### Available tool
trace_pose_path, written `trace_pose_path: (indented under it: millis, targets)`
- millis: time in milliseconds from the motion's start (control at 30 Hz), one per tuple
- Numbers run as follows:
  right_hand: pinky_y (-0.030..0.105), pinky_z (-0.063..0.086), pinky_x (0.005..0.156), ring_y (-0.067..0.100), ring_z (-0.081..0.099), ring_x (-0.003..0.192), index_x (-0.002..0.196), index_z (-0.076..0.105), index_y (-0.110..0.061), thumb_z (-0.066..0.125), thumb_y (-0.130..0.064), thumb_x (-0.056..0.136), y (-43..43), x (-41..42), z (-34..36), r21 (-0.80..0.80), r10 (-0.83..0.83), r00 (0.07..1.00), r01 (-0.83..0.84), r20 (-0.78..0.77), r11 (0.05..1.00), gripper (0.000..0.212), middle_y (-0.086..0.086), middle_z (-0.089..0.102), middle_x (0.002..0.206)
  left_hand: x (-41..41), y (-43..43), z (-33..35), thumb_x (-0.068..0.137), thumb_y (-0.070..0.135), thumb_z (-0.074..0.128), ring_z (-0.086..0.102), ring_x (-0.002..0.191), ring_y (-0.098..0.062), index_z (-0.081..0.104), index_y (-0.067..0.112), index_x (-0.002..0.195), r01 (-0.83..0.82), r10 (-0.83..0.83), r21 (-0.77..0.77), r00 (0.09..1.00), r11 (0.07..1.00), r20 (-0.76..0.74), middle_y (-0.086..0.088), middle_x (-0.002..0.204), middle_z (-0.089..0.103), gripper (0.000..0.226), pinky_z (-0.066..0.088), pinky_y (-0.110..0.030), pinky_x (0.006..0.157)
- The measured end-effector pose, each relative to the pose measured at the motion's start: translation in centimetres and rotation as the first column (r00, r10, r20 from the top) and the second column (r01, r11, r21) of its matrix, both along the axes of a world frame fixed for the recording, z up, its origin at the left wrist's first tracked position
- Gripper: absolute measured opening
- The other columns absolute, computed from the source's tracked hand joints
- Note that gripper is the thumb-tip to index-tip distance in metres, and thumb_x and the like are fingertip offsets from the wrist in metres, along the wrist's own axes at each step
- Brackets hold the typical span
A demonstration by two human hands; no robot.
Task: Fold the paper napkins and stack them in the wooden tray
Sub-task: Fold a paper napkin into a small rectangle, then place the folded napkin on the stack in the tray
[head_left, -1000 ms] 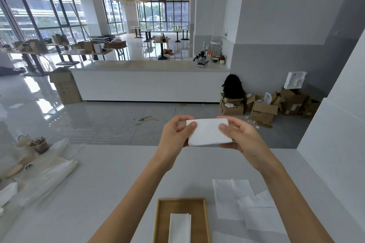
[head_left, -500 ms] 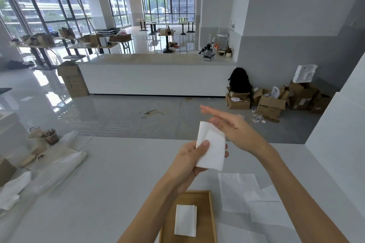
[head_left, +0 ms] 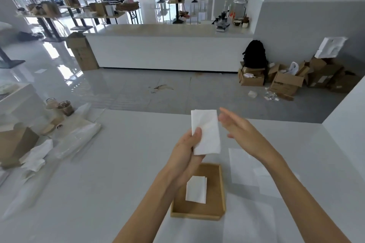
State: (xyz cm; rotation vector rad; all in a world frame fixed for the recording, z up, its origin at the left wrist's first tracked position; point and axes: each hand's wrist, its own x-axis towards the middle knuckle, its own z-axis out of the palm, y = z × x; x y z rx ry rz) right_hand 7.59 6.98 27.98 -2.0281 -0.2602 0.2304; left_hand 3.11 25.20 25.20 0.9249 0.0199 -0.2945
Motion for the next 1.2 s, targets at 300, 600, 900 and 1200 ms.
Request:
trace_pose_path:
  millis: [300,600,900,1200]
  targets:
    - [0.022,0.060,0.066,0.006,0.072,0.087,0.144,0.031,-0.061,0.064,-0.029,0.098,3.8,1.5,-10.1,0.265,-0.239,0.971,0.235,-0.021,0.935,0.065,-0.008,0.073,0.092,4.7,1.0,-6.0,0.106,0.019,0.052,0.070,0.111,-0.026,0.052,0.018,0.140,-0.137,0.109,0.459,0.990,0.878,0.086,-0.013,0.125,0.069,0.034,0.059,-0.040,0.093]
    - [0.049,0.057,0.091,0.020,0.066,0.108,0.112,0.063,-0.041,0.056,-0.014,0.101,4.8,-1.1,-27.9,0.083,-0.288,0.900,0.331,-0.326,0.940,0.029,-0.004,0.066,0.123,3.6,2.1,-23.9,0.099,-0.002,0.054,0.062,0.099,-0.023,0.055,0.019,0.133,0.065,-0.026,0.869,0.998,0.491,-0.060,-0.007,0.132,0.060,0.040,0.055,-0.028,0.083]
    - [0.017,0.040,0.101,0.018,0.050,0.128,0.142,0.053,-0.014,0.048,0.005,0.100,6.1,-1.7,-36.1,-0.231,-0.195,0.923,0.121,-0.331,0.966,0.047,0.005,0.046,0.140,3.3,3.1,-33.4,0.097,-0.013,0.046,0.046,0.135,-0.022,0.035,0.009,0.154,0.314,-0.217,0.879,0.944,0.359,-0.249,-0.007,0.159,0.031,0.062,0.046,-0.018,0.102]
    - [0.034,0.060,0.083,0.024,0.062,0.115,0.147,0.047,-0.013,0.057,0.000,0.098,7.0,-2.4,-38.1,-0.425,-0.234,0.958,0.146,-0.164,0.893,0.052,0.009,0.049,0.137,3.5,2.9,-34.7,0.099,-0.003,0.048,0.058,0.125,-0.029,0.021,0.018,0.160,0.318,-0.364,0.945,0.891,0.072,-0.272,0.002,0.166,0.019,0.070,0.058,-0.041,0.082]
